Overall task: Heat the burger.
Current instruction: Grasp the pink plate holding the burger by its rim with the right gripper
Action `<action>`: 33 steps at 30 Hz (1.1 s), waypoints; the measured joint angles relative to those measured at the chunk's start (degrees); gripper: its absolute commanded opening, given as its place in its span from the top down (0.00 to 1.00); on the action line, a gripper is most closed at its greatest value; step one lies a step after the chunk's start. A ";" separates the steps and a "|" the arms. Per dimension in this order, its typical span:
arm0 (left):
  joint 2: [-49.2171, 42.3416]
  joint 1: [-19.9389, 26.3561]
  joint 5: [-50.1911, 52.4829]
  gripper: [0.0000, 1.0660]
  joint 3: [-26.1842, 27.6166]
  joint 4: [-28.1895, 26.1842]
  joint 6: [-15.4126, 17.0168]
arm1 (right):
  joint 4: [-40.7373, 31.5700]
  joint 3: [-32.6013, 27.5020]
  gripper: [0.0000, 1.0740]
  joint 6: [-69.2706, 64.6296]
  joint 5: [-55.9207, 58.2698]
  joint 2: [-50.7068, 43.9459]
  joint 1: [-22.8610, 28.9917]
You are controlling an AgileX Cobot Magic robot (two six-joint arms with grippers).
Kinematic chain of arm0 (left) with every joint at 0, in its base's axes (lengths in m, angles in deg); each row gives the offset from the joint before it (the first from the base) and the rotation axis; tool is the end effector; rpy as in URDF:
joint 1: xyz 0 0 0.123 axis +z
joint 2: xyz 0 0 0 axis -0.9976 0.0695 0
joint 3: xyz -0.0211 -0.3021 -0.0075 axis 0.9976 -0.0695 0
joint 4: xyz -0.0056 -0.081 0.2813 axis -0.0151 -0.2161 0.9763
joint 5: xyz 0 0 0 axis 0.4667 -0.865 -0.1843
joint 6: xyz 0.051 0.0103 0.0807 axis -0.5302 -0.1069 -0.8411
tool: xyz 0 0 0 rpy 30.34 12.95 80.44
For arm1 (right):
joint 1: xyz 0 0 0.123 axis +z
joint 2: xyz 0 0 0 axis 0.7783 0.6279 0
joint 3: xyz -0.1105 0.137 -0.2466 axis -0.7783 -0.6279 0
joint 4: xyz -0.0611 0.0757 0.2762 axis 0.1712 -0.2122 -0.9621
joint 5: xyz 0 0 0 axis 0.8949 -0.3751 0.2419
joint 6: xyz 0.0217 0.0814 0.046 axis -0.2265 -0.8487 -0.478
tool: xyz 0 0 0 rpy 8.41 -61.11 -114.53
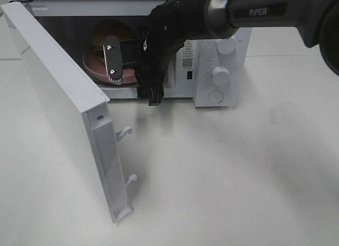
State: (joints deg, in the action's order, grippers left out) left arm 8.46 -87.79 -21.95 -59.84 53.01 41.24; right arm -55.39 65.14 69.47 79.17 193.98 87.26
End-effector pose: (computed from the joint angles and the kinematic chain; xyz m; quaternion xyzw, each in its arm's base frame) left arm 0.0168 -0.0082 0.2984 0.0468 0.8438 -0.0340 0.5336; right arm 0.4628 0.3316 0.1499 -0.7147 0.6048 -0.1108 0.3334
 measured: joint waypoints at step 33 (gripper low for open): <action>0.00 0.00 0.00 0.15 0.00 0.00 0.00 | -1.38 8.37 0.98 1.43 3.21 6.70 -0.52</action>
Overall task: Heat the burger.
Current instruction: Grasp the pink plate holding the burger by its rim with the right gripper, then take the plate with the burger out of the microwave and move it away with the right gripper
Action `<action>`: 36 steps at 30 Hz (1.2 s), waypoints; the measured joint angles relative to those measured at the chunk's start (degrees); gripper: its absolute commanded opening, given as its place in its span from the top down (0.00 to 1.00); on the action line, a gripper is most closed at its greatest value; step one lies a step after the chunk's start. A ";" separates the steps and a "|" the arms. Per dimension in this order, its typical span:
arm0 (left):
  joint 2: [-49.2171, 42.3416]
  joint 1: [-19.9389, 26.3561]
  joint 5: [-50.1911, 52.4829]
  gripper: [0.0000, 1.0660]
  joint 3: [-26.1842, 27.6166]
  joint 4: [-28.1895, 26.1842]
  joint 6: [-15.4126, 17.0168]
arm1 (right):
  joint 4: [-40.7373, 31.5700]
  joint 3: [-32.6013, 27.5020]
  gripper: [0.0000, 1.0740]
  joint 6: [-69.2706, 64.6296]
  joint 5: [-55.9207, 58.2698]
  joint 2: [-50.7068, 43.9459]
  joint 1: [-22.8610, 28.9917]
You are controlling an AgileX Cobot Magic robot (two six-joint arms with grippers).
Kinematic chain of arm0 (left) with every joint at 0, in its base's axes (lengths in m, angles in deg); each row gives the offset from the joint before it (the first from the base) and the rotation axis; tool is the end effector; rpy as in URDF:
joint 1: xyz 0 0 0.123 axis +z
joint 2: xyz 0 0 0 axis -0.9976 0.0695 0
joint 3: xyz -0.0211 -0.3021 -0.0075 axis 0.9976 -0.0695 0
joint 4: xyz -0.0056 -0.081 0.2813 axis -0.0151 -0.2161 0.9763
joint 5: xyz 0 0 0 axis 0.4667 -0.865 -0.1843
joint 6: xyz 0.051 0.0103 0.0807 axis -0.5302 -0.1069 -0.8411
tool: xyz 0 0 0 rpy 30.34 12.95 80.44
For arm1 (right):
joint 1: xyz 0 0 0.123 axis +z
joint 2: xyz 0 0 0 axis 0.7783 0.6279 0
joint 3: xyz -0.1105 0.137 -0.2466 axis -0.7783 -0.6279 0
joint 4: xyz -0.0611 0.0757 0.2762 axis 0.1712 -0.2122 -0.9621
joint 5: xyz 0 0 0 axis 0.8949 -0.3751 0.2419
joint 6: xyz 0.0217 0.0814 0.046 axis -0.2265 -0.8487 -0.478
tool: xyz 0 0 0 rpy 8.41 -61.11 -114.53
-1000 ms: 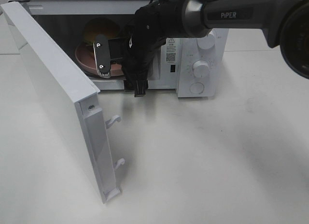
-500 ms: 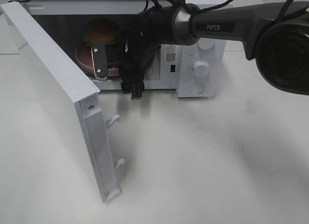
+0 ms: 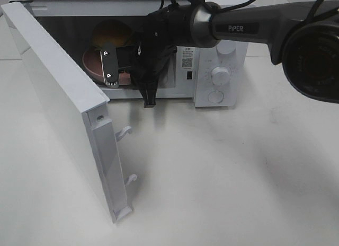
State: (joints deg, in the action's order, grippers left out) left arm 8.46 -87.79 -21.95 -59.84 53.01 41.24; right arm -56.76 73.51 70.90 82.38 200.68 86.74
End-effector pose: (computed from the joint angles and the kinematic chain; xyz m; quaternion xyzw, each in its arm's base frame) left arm 0.0168 -0.0082 0.2984 0.0468 0.8438 -0.0340 0.5336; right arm 0.4834 0.3407 0.1281 -0.7167 0.6099 -0.1068 0.3208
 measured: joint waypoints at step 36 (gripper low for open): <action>0.00 0.00 0.00 0.15 0.00 0.00 0.00 | -14.09 -18.68 1.00 31.34 -2.64 -12.55 -0.17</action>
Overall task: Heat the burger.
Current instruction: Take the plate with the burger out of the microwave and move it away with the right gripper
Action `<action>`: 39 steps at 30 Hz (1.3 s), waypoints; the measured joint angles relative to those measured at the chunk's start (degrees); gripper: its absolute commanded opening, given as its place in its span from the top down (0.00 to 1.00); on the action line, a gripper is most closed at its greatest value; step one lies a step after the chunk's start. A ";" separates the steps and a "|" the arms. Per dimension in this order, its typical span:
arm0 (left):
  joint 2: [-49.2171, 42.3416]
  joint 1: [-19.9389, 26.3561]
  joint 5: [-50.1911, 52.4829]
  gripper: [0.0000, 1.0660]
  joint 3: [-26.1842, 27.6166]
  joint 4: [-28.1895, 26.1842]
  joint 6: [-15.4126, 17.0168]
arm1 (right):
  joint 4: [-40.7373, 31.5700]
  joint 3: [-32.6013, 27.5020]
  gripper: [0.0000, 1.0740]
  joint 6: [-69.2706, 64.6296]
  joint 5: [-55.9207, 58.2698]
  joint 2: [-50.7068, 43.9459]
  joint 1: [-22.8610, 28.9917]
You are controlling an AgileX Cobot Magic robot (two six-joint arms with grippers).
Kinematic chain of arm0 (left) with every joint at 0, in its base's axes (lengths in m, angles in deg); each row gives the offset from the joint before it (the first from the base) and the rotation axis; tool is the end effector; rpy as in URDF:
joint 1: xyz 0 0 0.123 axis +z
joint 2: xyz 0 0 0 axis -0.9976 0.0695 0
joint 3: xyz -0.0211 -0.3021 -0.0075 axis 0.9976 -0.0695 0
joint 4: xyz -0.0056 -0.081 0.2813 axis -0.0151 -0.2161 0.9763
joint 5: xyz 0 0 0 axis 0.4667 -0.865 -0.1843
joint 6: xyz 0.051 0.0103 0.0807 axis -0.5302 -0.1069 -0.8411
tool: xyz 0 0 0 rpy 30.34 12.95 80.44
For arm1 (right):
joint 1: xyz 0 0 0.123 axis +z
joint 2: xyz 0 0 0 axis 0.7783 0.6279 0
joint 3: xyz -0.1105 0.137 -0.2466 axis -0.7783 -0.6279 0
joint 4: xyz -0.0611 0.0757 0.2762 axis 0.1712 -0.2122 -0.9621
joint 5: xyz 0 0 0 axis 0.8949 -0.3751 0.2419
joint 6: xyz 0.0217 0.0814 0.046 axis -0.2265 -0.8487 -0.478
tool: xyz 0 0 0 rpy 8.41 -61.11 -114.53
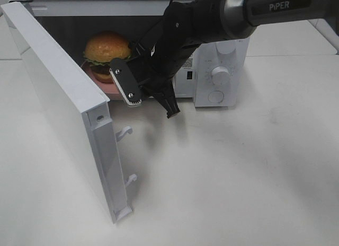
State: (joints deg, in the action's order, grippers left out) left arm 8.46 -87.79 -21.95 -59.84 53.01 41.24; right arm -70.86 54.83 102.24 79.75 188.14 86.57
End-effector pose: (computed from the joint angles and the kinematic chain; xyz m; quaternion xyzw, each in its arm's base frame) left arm 0.0168 -0.0082 0.2984 0.0468 0.8438 -0.0340 0.5336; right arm 0.4306 0.3144 0.1460 -0.8236 0.4744 -0.0974 0.2951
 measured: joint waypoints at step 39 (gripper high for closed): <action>0.00 0.00 0.00 0.15 0.00 0.00 0.00 | -5.84 -20.80 1.00 8.65 -1.72 -17.88 -0.80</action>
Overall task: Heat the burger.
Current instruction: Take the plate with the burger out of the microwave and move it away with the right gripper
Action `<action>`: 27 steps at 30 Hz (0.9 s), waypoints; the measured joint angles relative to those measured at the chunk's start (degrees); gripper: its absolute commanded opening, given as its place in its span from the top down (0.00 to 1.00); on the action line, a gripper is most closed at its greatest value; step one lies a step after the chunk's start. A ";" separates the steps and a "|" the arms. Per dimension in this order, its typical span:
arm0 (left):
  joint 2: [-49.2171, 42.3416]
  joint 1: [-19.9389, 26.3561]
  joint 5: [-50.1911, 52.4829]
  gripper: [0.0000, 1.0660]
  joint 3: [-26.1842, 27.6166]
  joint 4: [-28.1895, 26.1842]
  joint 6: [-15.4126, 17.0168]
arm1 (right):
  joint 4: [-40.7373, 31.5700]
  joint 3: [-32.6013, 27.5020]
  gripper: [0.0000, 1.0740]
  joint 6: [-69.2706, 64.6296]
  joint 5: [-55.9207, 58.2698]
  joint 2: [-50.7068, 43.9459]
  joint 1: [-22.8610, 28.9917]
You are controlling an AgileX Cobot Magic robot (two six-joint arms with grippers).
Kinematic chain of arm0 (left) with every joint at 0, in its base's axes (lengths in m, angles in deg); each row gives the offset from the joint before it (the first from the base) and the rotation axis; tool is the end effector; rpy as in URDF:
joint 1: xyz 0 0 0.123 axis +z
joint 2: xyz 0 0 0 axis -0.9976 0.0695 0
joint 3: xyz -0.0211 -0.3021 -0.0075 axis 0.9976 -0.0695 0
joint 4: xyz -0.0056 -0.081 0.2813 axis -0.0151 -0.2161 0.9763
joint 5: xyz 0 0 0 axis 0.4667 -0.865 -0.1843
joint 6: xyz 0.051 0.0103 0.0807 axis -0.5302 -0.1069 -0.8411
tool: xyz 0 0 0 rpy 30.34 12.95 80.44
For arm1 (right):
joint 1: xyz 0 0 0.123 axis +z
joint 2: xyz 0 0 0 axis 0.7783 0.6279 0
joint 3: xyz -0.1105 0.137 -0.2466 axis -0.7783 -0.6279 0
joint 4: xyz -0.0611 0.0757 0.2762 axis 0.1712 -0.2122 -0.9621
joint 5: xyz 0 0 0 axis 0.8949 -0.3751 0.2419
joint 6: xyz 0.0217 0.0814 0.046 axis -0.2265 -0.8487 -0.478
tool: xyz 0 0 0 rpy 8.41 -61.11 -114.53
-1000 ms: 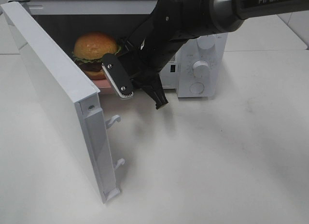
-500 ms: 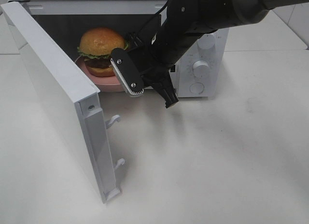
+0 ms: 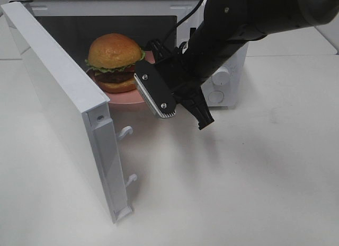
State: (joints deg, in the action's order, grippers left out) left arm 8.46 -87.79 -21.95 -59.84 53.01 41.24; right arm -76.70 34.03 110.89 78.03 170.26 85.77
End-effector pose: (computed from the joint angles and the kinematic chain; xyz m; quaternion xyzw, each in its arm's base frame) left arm 0.0168 -0.0082 0.2984 0.0468 0.8438 -0.0340 0.5336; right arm 0.3629 0.2631 0.1857 -0.8373 0.4527 -0.0883 0.2936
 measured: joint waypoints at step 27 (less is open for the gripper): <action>0.00 0.00 0.00 0.15 0.00 0.00 0.00 | 0.00 -23.78 1.00 -0.11 -6.25 -20.28 -0.06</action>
State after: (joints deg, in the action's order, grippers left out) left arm 8.46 -87.79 -21.95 -59.84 53.01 41.24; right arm -76.70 10.25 110.78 71.78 149.98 85.71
